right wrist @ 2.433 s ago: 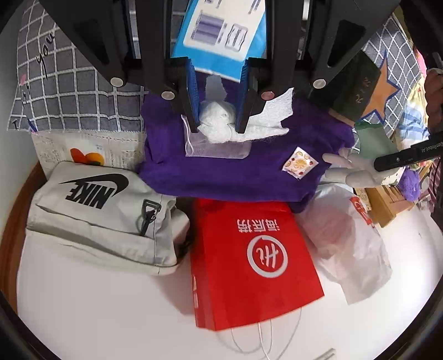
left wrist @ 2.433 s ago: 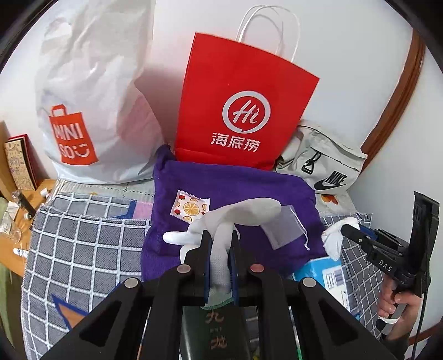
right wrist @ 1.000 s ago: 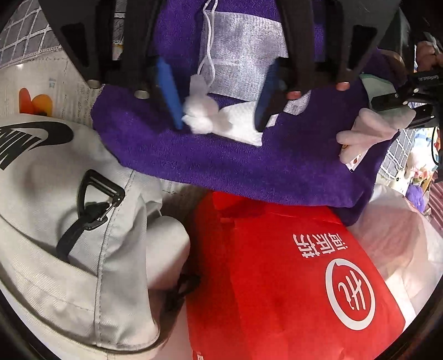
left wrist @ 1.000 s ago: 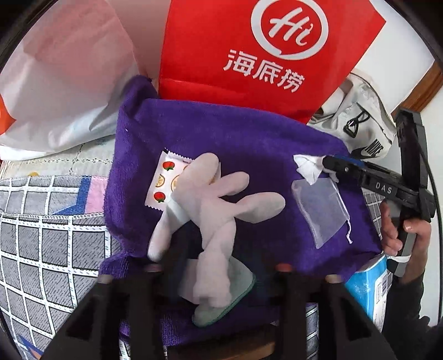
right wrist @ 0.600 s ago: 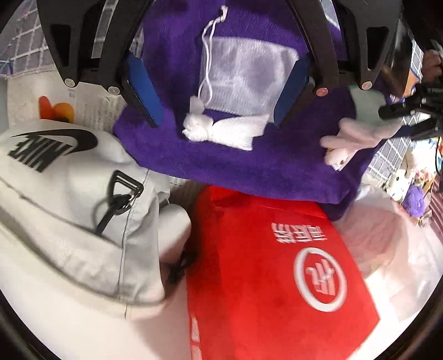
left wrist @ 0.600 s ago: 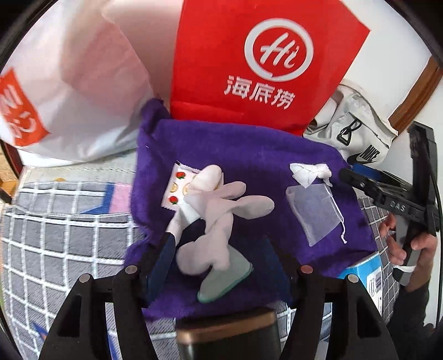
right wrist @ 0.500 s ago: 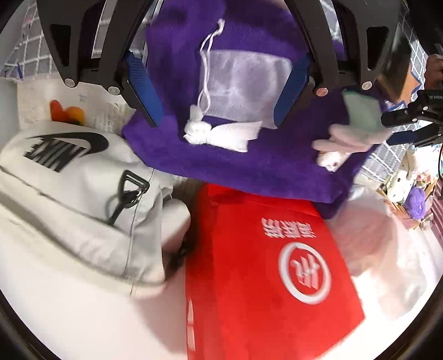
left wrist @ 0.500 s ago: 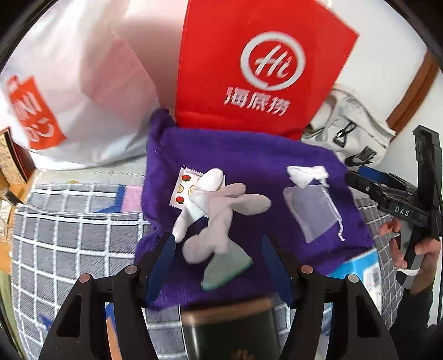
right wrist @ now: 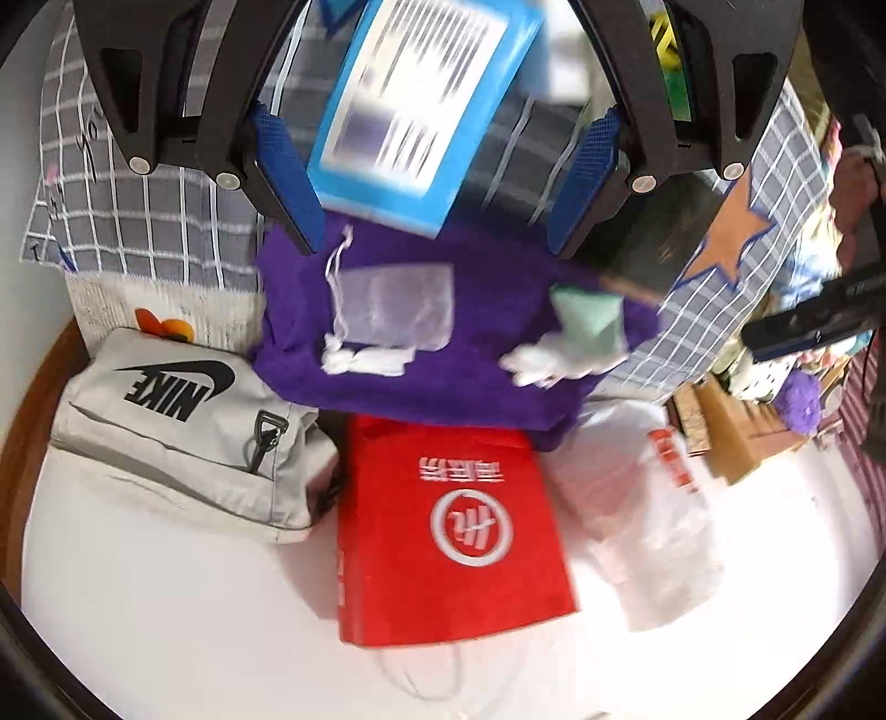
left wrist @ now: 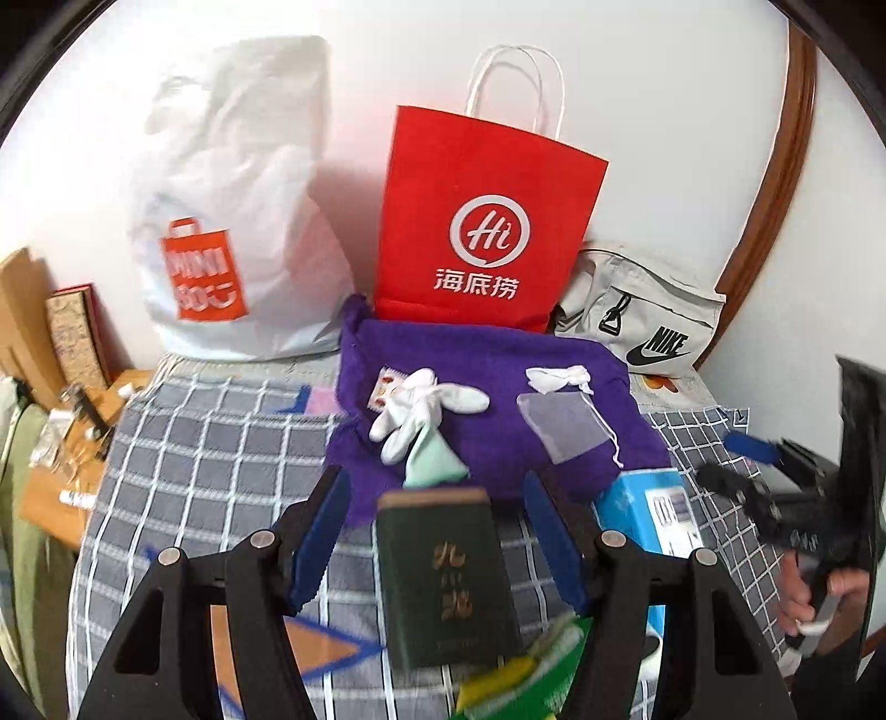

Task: Organize soft objects
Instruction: 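Withdraw both tools from the towel back toward the pile, then grasp the white foam block with the right tool while the left tool grasps the green packet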

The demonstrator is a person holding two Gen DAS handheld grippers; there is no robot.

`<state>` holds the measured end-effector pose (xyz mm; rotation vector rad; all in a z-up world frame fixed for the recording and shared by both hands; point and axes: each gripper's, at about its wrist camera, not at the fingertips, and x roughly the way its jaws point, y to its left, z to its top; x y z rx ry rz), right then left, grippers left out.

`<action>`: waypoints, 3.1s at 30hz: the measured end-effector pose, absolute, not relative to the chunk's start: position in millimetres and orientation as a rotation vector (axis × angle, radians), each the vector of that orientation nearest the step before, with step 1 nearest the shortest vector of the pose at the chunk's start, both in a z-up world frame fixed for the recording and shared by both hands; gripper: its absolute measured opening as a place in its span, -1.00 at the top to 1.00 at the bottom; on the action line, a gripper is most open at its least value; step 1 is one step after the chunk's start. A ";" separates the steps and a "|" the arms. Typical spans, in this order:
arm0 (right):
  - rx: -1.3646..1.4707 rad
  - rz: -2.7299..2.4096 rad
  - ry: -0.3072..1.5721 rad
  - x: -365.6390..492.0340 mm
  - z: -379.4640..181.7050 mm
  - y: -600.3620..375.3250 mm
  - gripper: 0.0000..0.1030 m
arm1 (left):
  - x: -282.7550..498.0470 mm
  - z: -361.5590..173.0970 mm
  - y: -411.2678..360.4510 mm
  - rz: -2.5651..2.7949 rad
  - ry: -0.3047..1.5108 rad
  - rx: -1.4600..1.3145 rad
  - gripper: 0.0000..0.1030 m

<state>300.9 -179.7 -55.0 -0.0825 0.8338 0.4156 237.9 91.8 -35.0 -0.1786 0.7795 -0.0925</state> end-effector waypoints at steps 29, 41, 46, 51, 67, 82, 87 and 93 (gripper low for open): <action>-0.159 0.395 0.947 182.1 -156.8 -154.2 0.16 | 141.8 -129.8 65.7 -0.198 0.955 -0.215 -0.23; -0.114 0.450 0.893 158.6 -146.2 -169.4 0.41 | 164.4 -149.2 30.2 -0.342 0.969 -0.132 -0.52; -0.123 0.451 0.884 147.2 -139.7 -180.1 0.41 | 165.8 -155.6 20.1 -0.385 0.976 -0.087 -0.51; -0.114 0.442 0.889 134.5 -137.0 -194.4 0.41 | 157.9 -152.9 20.3 -0.417 0.981 -0.078 -0.42; -0.038 0.414 0.881 134.2 -155.7 -215.6 -0.12 | 164.1 -153.6 -7.3 -0.444 0.989 0.120 -0.46; -0.094 0.419 0.915 143.0 -171.2 -201.7 0.29 | 154.8 -154.6 -6.0 -0.399 0.999 0.151 0.28; -0.084 0.413 0.922 142.4 -170.7 -202.5 0.29 | 159.9 -161.9 -6.9 -0.383 1.019 0.121 0.28; -0.070 0.391 0.875 134.9 -154.1 -211.5 0.35 | 160.2 -159.0 -5.2 -0.356 1.003 0.098 0.48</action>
